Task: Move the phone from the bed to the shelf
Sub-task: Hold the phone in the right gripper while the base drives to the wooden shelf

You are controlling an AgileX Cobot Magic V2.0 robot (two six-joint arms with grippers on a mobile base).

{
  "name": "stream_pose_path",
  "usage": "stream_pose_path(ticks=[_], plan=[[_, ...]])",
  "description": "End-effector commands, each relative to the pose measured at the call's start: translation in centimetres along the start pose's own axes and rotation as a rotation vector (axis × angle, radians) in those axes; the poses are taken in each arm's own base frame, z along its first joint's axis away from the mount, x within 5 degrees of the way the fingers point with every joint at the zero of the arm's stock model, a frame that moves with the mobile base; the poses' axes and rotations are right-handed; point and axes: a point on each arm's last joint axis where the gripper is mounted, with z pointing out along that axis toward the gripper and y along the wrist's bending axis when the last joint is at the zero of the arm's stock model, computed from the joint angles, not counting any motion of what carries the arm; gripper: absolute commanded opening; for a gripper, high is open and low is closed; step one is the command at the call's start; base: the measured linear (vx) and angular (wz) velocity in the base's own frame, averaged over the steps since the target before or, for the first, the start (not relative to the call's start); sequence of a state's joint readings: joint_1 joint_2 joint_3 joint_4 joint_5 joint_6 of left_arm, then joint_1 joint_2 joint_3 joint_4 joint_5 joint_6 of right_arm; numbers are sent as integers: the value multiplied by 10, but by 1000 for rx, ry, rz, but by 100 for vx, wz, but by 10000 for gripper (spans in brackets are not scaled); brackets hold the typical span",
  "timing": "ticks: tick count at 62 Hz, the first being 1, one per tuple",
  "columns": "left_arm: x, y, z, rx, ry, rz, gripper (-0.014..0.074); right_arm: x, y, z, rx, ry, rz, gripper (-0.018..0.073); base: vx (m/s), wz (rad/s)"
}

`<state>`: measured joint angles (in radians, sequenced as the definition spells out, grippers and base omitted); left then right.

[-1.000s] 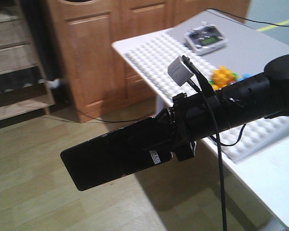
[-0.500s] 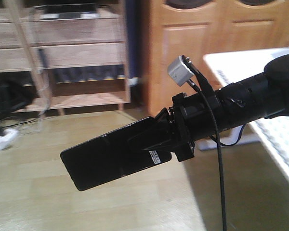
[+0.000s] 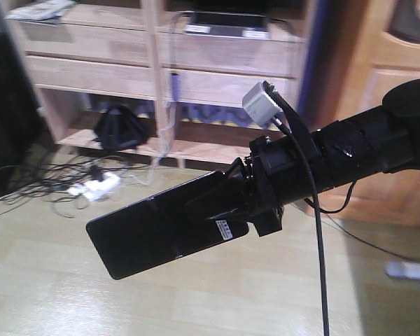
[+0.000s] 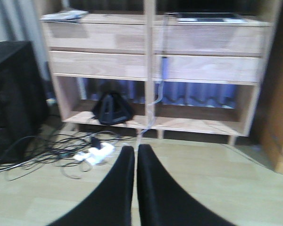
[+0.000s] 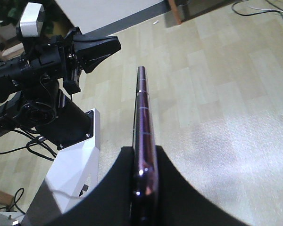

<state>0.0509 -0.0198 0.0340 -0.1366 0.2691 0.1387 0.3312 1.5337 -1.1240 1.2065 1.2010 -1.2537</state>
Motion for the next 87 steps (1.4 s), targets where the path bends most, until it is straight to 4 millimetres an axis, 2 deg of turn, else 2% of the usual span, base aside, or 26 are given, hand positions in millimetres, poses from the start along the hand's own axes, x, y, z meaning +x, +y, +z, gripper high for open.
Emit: stream_pose_path(ticks=[1, 41, 87], plan=[[-5, 0, 0, -1, -69, -12, 1, -16, 24, -11, -98, -82, -35, -1, 24, 51], [-5, 0, 0, -1, -69, -12, 1, -16, 24, -11, -98, -82, -35, -1, 29, 30], [-5, 0, 0, -1, -69, -12, 1, -16, 24, -11, -98, -82, -35, -1, 35, -21]])
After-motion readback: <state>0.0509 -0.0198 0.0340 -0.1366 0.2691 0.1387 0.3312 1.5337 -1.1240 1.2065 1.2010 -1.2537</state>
